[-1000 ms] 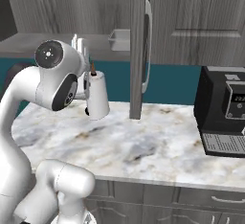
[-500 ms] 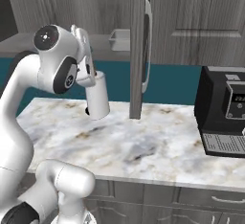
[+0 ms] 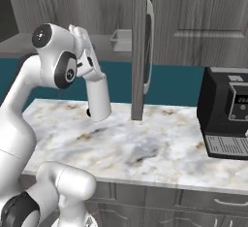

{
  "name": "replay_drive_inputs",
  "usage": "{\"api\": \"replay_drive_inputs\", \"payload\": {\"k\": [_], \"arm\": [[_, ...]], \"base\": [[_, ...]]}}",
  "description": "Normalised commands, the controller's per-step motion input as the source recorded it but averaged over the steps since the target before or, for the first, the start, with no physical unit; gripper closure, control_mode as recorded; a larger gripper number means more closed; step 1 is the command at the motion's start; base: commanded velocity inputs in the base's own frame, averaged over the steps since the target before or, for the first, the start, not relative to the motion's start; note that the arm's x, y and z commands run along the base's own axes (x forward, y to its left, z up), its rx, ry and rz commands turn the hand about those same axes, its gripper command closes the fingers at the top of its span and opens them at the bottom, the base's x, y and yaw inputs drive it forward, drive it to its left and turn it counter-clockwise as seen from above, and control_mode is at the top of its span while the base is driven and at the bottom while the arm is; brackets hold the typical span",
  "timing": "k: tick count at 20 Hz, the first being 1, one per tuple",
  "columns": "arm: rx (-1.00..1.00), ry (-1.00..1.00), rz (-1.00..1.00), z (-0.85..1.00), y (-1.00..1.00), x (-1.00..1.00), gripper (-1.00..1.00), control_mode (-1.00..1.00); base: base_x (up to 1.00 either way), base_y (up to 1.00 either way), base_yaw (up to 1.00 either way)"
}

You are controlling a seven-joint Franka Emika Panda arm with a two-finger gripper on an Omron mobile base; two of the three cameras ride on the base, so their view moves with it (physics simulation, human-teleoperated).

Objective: Retrieve the tupperware and aluminum foil from the cabinet and place them on the dining counter near the plate with lemon and shrimp to prepare for storing leftovers.

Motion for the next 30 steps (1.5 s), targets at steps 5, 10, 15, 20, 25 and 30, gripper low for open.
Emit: {"api": "replay_drive_inputs", "payload": {"k": [5, 10, 15, 20, 25, 30], "arm": [[-0.02, -0.04, -0.11, 0.0, -0.14, 0.38, -1.0, -1.0], [-0.05, 0.0, -0.13, 0.17, -0.01, 0.38, -1.0, -1.0], [-0.07, 0.02, -0.1, 0.3, 0.0, 0.28, -1.0, -1.0], [-0.02, 0.1, -0.05, 0.1, 0.0, 0.14, -1.0, -1.0], [0.0, 0.06, -0.03, 0.06, -0.06, 0.14, -1.0, -1.0], [-0.02, 0.07, -0.02, 0.0, -0.14, 0.24, -1.0, -1.0]], "base": [[0.0, 0.0, 0.0], [0.0, 0.0, 0.0], [0.0, 0.0, 0.0], [0.0, 0.0, 0.0], [0.0, 0.0, 0.0], [0.0, 0.0, 0.0]]}}
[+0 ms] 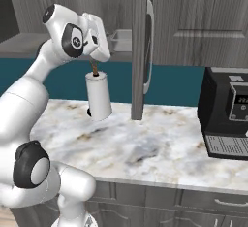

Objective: Retrieve the tupperware and aluminum foil from the cabinet and place them on the dining counter near the plate with lemon and shrimp to prepare for storing leftovers.

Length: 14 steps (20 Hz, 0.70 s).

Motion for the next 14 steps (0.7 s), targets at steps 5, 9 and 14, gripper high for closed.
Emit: {"api": "replay_drive_inputs", "payload": {"k": [5, 9, 14], "arm": [[-0.02, 0.06, 0.0, 0.0, -0.19, 0.26, -1.0, -1.0], [-0.02, 0.05, 0.0, 0.0, -0.15, 0.32, -1.0, -1.0], [-0.01, 0.07, 0.0, -0.01, -0.06, 0.37, -1.0, -1.0]], "base": [[0.0, 0.0, 0.0], [0.0, 0.0, 0.0], [0.0, 0.0, 0.0]]}}
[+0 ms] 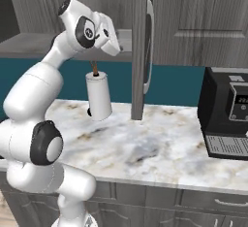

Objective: Retrieve the tupperware and aluminum foil from the cabinet and place them on the dining counter near the plate with lemon and shrimp to prepare for storing leftovers.

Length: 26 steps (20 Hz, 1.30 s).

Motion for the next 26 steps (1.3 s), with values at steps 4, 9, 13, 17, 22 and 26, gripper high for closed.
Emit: {"api": "replay_drive_inputs", "payload": {"k": [4, 9, 13, 17, 22, 26], "arm": [[0.0, 0.05, 0.0, -0.08, -0.01, 0.39, -1.0, -1.0], [0.0, 0.03, 0.0, -0.12, -0.07, 0.37, -1.0, -1.0], [0.0, 0.0, 0.0, -0.1, -0.16, 0.37, -1.0, -1.0], [0.0, 0.0, 0.0, -0.13, -0.18, 0.36, -1.0, -1.0], [0.0, 0.0, 0.0, -0.33, -0.1, 0.14, -1.0, -1.0], [0.0, 0.0, 0.0, -0.52, -0.02, 0.09, -1.0, -1.0]], "base": [[0.0, 0.0, 0.0], [0.0, 0.0, 0.0], [0.0, 0.0, 0.0], [0.0, 0.0, 0.0], [0.0, 0.0, 0.0], [0.0, 0.0, 0.0]]}}
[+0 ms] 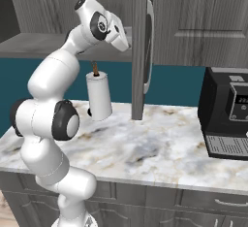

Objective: Retrieve the tupperware and aluminum foil from the cabinet and place them on the dining counter near the plate with lemon and shrimp to prepare for storing leftovers.

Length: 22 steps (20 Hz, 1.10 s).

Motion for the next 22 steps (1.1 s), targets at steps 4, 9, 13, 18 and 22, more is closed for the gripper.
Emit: {"api": "replay_drive_inputs", "payload": {"k": [4, 9, 13, 18, 22], "arm": [[0.0, -0.08, 0.0, -0.1, 0.0, 0.02, -1.0, -1.0], [0.0, -0.15, 0.0, -0.02, 0.0, 0.0, -1.0, -1.0], [0.0, -0.14, 0.0, -0.17, 0.0, 0.01, -1.0, -1.0], [0.0, -0.15, 0.0, -0.05, 0.0, 0.12, -1.0, -1.0], [0.0, -0.15, 0.0, 0.0, 0.0, 0.11, -1.0, -1.0]], "base": [[0.0, 0.0, 0.0], [0.0, 0.0, 0.0], [0.0, 0.0, 0.0], [0.0, 0.0, 0.0], [0.0, 0.0, 0.0]]}}
